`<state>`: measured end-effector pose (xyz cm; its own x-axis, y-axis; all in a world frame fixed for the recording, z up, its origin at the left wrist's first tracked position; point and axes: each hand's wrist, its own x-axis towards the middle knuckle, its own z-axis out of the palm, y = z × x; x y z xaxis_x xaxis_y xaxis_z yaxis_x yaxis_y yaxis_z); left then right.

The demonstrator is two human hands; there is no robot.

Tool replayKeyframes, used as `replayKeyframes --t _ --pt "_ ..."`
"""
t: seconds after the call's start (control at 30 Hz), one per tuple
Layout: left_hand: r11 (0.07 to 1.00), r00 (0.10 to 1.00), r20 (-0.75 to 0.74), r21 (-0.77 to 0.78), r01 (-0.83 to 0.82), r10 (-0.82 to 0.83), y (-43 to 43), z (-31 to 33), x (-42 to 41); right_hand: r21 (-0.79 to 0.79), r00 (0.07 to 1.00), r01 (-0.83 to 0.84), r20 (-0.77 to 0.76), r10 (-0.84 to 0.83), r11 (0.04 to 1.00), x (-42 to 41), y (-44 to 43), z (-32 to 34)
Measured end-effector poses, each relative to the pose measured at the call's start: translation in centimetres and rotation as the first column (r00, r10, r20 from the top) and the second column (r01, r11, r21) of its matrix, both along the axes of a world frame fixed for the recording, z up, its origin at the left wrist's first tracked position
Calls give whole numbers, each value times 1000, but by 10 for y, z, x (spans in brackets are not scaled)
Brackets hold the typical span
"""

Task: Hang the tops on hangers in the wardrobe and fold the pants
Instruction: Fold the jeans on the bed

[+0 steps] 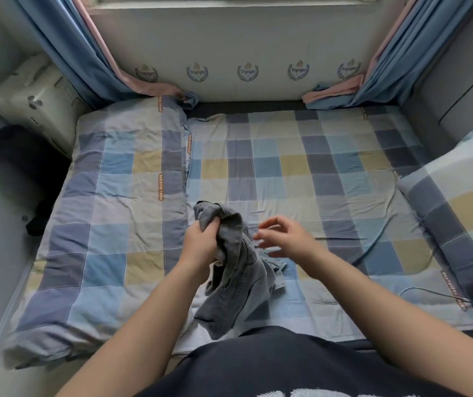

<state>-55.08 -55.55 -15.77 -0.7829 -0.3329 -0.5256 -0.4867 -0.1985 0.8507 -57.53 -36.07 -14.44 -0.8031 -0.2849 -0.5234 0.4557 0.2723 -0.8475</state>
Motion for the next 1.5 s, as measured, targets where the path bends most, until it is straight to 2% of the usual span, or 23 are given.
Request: replayKeyframes --t 0.07,0.17,0.23,0.37,0.47,0.53,0.63,0.7,0.73,0.77,0.8,0.83,0.87,0.93,0.97,1.03,1.17,1.4,1.5 --pt "993 997 -9 97 -71 72 2 9 -3 118 992 -120 -22 124 986 15 1 -15" --pt "962 993 -25 250 -108 118 12 25 -5 151 974 -215 -41 223 965 33 -12 -30" --pt "945 992 -45 312 -96 116 20 33 -6 192 975 -180 -91 200 965 39 -23 -40" --pt "929 991 -80 363 -67 103 26 42 -5 384 948 -10 -289 131 923 33 -24 -55" --pt "929 989 -78 359 -91 127 15 41 -6 402 936 -17 -316 156 915 24 -8 -60" --pt "929 984 -49 339 -147 173 2 35 -6 399 934 35 -340 112 916 15 5 -59" --pt "968 991 25 213 -132 130 -20 19 0 389 910 177 -416 0 904 -6 29 -50" --pt "998 983 174 35 43 -49 -29 6 9 345 872 263 -485 -68 901 -21 41 -38" --pt "976 944 281 -84 202 -172 -31 0 14 311 854 289 -510 -97 906 -27 44 -30" --pt "897 871 398 -206 390 -287 -33 -6 18 277 840 301 -531 -116 913 -32 45 -23" --pt "771 785 501 -311 555 -363 -33 -11 22 248 831 297 -544 -121 922 -36 44 -16" --pt "650 734 559 -399 646 -385 -30 -15 25 226 828 275 -549 -111 934 -38 41 -10" --pt "572 739 551 -485 662 -389 -23 -15 27 206 832 239 -547 -91 949 -39 37 -5" --pt "489 776 418 -608 626 -472 -1 -11 29 168 843 156 -537 -43 973 -38 23 1" --pt "464 760 355 -627 626 -545 13 -9 29 162 845 121 -535 -16 979 -36 16 2" --pt "474 733 290 -607 638 -615 39 -10 29 176 840 80 -542 29 981 -32 4 4" --pt "522 813 241 -663 537 -529 48 -23 24 170 852 21 -519 72 985 -29 -5 13" --pt "507 835 166 -726 464 -525 46 -38 21 172 901 -47 -418 116 984 -24 -4 21" --pt "549 859 176 -703 451 -481 33 -47 17 163 933 -116 -320 163 980 -26 5 19"
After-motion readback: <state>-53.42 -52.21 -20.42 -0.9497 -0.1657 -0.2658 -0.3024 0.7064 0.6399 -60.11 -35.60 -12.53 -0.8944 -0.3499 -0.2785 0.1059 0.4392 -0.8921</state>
